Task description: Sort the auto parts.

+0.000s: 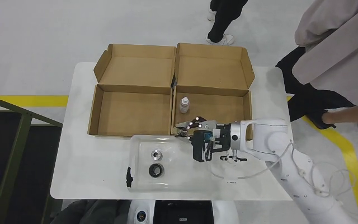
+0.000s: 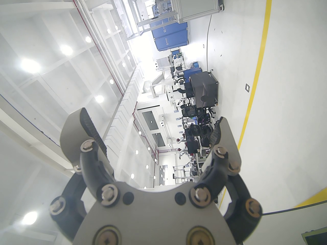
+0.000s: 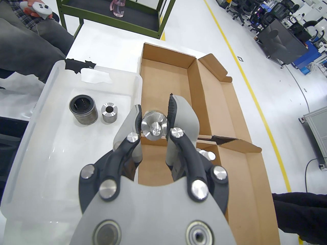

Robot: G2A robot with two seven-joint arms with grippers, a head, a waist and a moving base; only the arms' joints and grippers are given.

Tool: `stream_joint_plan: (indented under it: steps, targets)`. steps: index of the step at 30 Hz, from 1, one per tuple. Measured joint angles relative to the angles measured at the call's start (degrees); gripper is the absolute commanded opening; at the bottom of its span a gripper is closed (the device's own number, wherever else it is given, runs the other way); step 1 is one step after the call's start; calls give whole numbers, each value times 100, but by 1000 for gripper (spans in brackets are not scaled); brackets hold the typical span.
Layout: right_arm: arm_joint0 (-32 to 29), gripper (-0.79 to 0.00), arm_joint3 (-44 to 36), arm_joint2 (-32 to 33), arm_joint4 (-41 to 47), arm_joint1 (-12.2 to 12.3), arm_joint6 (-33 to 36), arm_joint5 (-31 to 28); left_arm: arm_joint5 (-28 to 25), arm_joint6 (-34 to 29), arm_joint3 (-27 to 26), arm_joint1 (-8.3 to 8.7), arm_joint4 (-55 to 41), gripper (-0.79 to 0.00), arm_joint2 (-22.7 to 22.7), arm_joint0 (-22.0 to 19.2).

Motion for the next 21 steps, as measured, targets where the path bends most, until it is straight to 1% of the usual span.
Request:
stream_joint_plan:
  steps: [9,14,21]
  targets:
    - [-36,-785,240,211,71,21,-313,99,0,0,0,0,0,0,0,0]
    - [80,-785,491,139,146,-4,-347,123,0,0,0,0,0,0,0,0]
    - [389,-785,1009,-109,180,-63,-146,102,0,0,0,0,0,0,0,0]
